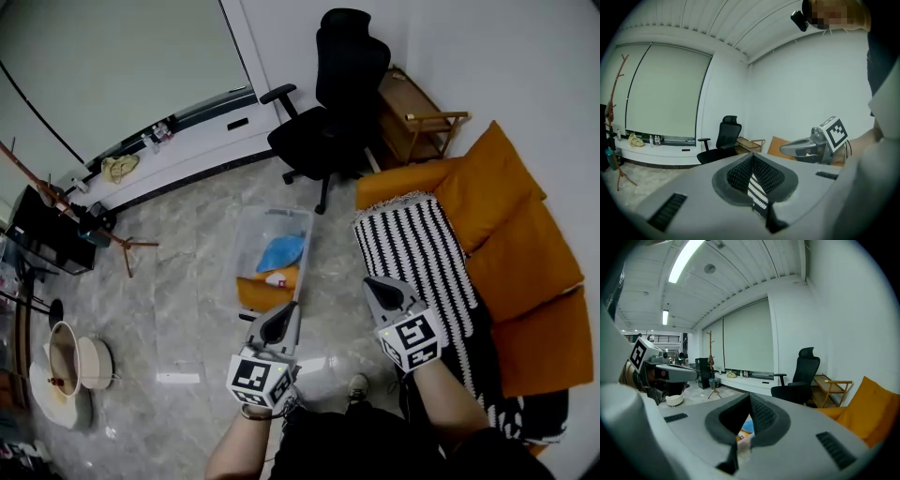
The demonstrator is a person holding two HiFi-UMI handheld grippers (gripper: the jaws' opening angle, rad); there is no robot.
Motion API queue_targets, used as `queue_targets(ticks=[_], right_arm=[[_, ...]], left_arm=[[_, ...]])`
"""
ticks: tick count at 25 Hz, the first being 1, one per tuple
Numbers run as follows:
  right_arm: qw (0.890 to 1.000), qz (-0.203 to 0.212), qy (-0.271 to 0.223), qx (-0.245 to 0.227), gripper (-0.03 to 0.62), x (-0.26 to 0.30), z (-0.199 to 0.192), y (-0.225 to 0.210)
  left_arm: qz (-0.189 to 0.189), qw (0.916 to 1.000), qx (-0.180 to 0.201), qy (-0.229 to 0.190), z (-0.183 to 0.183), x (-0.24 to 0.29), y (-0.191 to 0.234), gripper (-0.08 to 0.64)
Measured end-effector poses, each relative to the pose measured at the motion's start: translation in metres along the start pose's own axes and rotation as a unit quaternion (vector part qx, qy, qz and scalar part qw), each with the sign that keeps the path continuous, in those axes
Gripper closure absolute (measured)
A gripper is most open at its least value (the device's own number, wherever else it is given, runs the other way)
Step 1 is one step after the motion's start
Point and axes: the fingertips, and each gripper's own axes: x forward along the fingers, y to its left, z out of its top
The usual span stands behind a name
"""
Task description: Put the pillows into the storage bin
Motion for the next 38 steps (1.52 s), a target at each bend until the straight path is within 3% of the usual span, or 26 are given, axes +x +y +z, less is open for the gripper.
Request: queue_targets(ticks=[10, 16, 21, 29, 38], right_arm=[[0.999, 0.033, 0.012, -0.009, 0.591, 0.027, -0.006, 0.104], [0.999, 0.021, 0.021, -0.025, 0.591, 0.036, 0.0, 0.184], [0.999, -0.019, 0.02, -0.029, 0.589, 0.026, 0.007, 0.229], [0.994, -0.105, 0.043, 0.001, 0.591, -0.027, -0.027, 0.241], [0.989, -0.132, 0.056, 0.027, 0.591, -0.058, -0.057, 0.233]], left_arm=[[0.045, 0.9988, -0.017, -0.011, -0.024, -0.099, 0.056, 0.554], [0.04, 0.9986, -0.025, -0.022, -0.036, -0.166, 0.103, 0.554], [0.003, 0.9992, -0.025, -0.032, -0.037, -0.205, 0.121, 0.554], [-0.081, 0.9964, -0.018, -0.017, -0.057, -0.218, 0.096, 0.554], [-0.109, 0.9936, -0.026, 0.006, -0.079, -0.213, 0.067, 0.554]])
